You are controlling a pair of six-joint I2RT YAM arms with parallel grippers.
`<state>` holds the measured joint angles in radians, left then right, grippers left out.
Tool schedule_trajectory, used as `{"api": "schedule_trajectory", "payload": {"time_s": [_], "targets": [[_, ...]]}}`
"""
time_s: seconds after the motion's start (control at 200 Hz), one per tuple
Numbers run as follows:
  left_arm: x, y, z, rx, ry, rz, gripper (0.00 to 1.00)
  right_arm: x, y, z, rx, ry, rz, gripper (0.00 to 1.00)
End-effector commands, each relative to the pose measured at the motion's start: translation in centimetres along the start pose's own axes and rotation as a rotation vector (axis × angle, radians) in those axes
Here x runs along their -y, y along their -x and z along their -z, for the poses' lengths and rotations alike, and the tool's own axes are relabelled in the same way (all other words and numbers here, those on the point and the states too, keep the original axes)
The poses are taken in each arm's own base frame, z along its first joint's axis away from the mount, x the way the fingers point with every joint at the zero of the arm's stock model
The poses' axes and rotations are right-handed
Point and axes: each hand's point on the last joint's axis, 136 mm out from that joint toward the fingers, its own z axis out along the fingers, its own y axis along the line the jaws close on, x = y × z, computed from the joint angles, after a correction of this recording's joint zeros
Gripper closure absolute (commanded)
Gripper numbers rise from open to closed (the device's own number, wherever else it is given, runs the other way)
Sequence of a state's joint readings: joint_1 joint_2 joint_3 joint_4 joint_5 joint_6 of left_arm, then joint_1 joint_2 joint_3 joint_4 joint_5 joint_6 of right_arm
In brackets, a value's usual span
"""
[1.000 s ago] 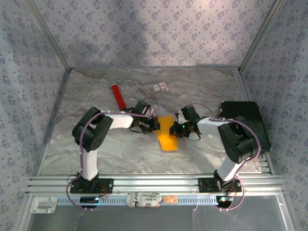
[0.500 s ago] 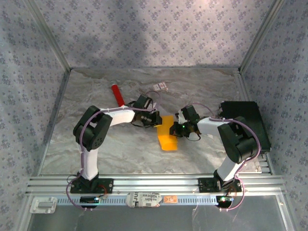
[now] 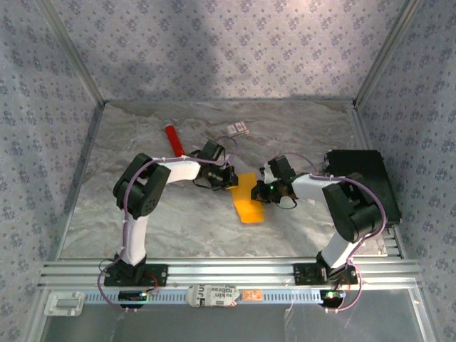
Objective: Fold a paper plane with a square sheet of paper (pick it up from the middle)
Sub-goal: First fold the square sheet of paper in half at the center of the table.
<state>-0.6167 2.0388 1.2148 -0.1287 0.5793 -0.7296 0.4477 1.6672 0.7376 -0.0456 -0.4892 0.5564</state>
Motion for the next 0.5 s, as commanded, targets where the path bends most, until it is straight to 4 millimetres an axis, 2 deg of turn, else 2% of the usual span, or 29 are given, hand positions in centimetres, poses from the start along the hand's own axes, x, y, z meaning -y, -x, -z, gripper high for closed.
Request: {"api": "schedule_trajectory", "payload": {"time_s": [0.0, 0.115, 0.495], "targets": [[0.2, 1.1, 0.7, 0.015, -0.007, -0.002, 0.95, 3.4, -2.8, -0.1, -0.071, -0.131, -0.055, 1.0], [0.4, 1.9, 1.0, 0.023, -0.022, -0.002, 0.95, 3.4, -2.8, -0.1, -0.072, -0.131, -0.053, 1.0], [-3.9, 2.4, -0.3, 0.029, 0.076, 0.092, 0.96, 3.5, -3.0, -0.2, -0.078, -0.131, -0.054, 1.0]]}}
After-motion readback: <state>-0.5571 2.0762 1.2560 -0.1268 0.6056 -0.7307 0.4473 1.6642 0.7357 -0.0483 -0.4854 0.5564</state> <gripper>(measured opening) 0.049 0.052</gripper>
